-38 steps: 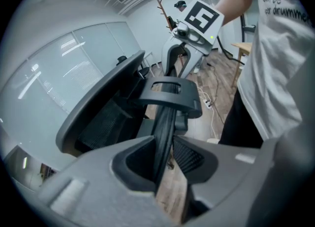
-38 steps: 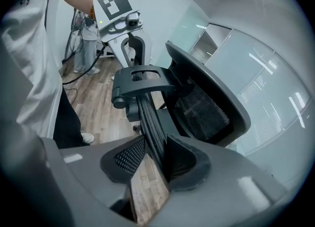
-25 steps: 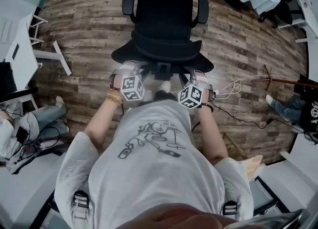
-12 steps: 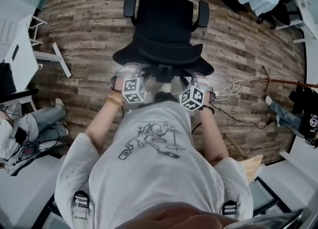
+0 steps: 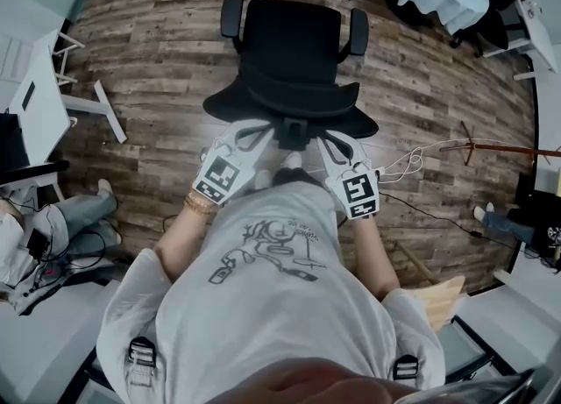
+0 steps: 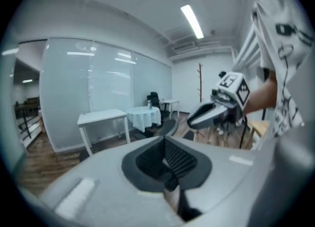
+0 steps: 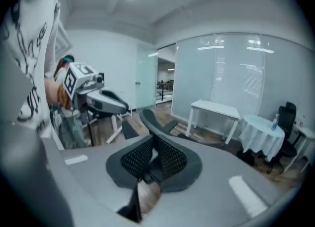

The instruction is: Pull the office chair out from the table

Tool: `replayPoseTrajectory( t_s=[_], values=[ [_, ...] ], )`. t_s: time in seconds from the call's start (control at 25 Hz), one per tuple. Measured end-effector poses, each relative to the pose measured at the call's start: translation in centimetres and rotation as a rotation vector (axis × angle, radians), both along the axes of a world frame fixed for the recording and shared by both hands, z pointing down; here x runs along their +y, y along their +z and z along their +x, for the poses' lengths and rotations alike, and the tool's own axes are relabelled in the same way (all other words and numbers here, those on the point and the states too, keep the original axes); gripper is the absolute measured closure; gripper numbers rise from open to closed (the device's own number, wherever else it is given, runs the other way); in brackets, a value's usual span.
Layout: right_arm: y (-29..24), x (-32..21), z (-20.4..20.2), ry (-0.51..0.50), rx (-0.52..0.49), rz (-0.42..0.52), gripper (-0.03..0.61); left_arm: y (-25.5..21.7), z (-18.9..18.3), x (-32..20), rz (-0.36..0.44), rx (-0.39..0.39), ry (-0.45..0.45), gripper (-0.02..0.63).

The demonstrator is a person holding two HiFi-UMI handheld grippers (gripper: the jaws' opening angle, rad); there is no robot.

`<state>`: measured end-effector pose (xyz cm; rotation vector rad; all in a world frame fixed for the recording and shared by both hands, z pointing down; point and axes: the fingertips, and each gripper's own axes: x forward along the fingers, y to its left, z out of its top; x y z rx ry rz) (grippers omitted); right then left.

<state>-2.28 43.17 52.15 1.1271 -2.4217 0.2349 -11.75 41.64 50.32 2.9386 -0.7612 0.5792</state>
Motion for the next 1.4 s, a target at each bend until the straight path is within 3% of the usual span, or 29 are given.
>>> replayPoseTrajectory(
  t_s=[0.16,0.4,0.64,1.4],
  values=[
    [-6.1,0.3,-2.2,0.05,-0.213,0.058,0.546,-6.0,0.2,0.6,-0.036,0.228,-0.048,0.609],
    [-12.9,1.2,-4.1,0.04,-0.308,0.177,0.552,-12.5,0.3,1.7,-0.023,0.4,-0.074,0.609],
    [-15.3,2.2,-4.7,0.049,-0.331,0.219,0.572,-14.3,0.6,3.0,-0.002,0.435,-0.064,0.609],
    [-16.5,4.3,-4.4,0.081,-0.326,0.252,0.572,-15.2,1.0,5.6,0.014,0.438,-0.043,0.609]
  ],
)
